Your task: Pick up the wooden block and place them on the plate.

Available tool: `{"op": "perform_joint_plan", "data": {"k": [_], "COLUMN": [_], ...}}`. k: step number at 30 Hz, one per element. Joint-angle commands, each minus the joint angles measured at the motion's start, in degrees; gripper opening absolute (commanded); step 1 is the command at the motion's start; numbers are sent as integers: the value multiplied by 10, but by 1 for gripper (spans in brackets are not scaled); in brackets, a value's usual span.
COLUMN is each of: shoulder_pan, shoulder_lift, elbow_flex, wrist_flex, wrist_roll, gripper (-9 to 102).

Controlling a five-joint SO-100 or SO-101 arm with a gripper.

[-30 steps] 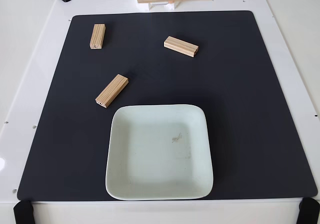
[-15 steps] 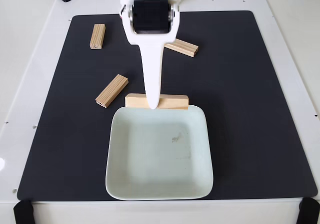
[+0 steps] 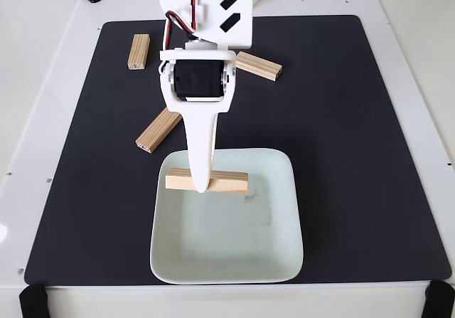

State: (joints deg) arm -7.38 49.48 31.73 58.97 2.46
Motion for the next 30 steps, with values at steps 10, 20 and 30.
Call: {"op": "perform_joint_plan", "data": {"k": [10, 20, 30], "shoulder_pan": [-2, -2, 0], "shoulder_lift": [9, 4, -48], "elbow_flex": [-33, -22, -33], "wrist_flex": [-12, -49, -68], "wrist_roll": [6, 6, 6], "gripper": [-1, -1, -1]}}
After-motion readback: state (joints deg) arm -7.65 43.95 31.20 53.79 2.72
